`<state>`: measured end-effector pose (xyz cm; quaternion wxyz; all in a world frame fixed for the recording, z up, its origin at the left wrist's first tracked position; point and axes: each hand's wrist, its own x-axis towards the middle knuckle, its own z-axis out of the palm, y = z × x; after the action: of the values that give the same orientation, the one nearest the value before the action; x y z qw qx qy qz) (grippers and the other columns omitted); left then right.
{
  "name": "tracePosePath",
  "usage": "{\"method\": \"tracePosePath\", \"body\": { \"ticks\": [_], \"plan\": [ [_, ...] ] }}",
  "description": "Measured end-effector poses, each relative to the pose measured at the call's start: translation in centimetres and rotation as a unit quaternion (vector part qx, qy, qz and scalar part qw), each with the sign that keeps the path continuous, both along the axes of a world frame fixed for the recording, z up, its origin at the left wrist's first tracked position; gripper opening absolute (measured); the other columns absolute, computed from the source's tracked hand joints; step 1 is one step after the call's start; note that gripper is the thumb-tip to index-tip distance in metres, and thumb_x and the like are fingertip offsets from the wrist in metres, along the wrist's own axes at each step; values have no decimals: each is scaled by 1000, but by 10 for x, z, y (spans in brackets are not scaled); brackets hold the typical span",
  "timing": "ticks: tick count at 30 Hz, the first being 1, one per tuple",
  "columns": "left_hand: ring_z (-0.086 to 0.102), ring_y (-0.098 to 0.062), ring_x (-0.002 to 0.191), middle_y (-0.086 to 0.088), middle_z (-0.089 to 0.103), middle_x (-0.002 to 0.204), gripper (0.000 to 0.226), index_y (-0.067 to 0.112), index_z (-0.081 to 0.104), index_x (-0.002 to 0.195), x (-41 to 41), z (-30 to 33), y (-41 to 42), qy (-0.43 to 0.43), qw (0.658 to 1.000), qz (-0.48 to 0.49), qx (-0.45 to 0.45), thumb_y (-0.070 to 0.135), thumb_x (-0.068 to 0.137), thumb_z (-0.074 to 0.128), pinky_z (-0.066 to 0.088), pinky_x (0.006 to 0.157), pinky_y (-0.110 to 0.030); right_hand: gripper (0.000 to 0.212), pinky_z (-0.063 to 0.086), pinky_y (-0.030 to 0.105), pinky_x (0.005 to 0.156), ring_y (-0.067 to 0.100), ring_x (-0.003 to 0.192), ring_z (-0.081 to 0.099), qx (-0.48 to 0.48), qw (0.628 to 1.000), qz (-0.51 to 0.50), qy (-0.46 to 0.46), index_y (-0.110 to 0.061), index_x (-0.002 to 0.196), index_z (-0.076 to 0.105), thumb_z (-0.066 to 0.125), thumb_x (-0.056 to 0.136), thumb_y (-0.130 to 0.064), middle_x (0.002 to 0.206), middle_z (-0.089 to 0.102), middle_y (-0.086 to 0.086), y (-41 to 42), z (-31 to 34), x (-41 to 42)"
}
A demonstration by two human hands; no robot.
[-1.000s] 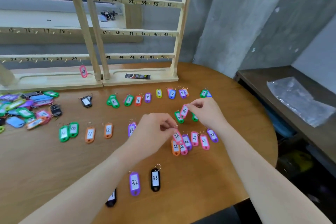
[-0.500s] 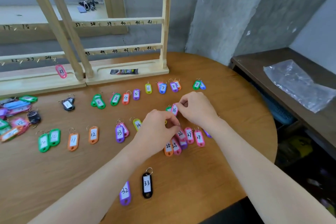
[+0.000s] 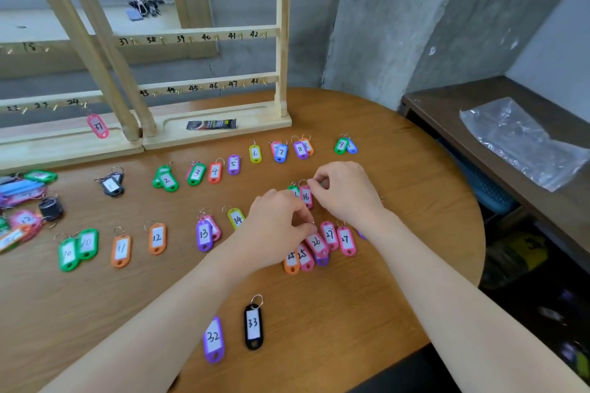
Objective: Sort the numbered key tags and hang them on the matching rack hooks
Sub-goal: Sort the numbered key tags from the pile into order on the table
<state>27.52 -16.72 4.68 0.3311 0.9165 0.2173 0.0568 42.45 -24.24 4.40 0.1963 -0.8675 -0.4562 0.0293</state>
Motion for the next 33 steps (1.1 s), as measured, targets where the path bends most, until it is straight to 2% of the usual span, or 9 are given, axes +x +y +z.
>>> {"method": "tracePosePath", "body": {
  "ticks": [3, 7, 10, 14, 17, 22, 28, 31, 33],
  "plan": [
    [46, -18, 100, 6, 57, 94, 13, 30, 68, 79, 5, -2, -1, 19, 999, -11, 26, 35, 91, 70, 38, 92, -37, 26, 46, 37, 83, 17, 78, 60, 14, 1000, 1, 12, -15, 83, 75, 59, 97, -31, 71, 66, -6, -3, -1, -1],
    [43, -15, 98, 8, 55, 94, 18, 23, 76, 86, 8, -9, -1, 6, 998, 4, 61, 40, 88, 71, 35, 90, -35, 31, 33, 31, 74, 16, 70, 49, 26, 1000, 0, 11, -23, 67, 57, 59, 97, -28, 59, 46, -13, -8, 1, -2],
    [43, -16, 98, 6, 57, 96, 16, 24, 74, 85, 6, -10, 2, -11, 998, 18, 63, 40, 88, 72, 34, 89, -36, 39, 31, 30, 73, 14, 65, 47, 44, 999, -5, 12, -27, 60, 49, 59, 98, -28, 56, 45, -12, -10, 3, -2],
    [42, -15, 101, 9, 57, 105, 13, 26, 76, 93, -3, -6, 13, -20, 997, 37, 70, 37, 92, 69, 29, 85, -33, 34, 32, 30, 72, 16, 65, 53, 64, 998, -5, 19, -16, 65, 62, 60, 97, -27, 59, 55, -6, -9, 6, -7],
    [44, -14, 101, 13, 53, 98, 6, 30, 72, 92, -19, 0, 25, -39, 995, 59, 74, 35, 93, 69, 33, 91, -33, 33, 32, 29, 73, 15, 66, 53, 80, 997, 3, 23, -13, 66, 63, 61, 97, -26, 63, 59, -3, -5, 11, -15],
    [47, -17, 94, 16, 53, 87, 11, 33, 67, 84, -70, -1, 57, -65, 988, 121, 67, 27, 91, 72, 40, 91, -40, 34, 35, 29, 69, 20, 64, 58, 106, 992, 33, 67, -11, 66, 66, 61, 96, -26, 60, 62, 2, 12, 19, -42],
    [51, -27, 95, 15, 50, 79, 20, 37, 62, 79, -162, -4, 94, -50, 970, 223, 84, 24, 89, 73, 39, 87, -41, 33, 49, 38, 64, 18, 65, 58, 101, 987, 97, 81, -12, 69, 68, 60, 96, -27, 63, 64, 2, 52, 26, -96],
    [55, -27, 97, 10, 61, 88, 21, 41, 63, 79, -217, -9, 108, -37, 961, 262, 73, 25, 90, 71, 44, 90, -45, 34, 45, 41, 63, 21, 62, 55, 90, 983, 136, 84, -9, 65, 64, 60, 95, -25, 58, 60, 2, 75, 28, -132],
    [56, -24, 97, 9, 67, 95, 18, 40, 66, 81, -255, -13, 115, -36, 949, 306, 63, 26, 90, 71, 45, 90, -45, 31, 33, 35, 63, 22, 65, 55, 75, 980, 165, 77, -11, 67, 64, 60, 95, -25, 59, 58, -1, 89, 30, -159]
  ]
}}
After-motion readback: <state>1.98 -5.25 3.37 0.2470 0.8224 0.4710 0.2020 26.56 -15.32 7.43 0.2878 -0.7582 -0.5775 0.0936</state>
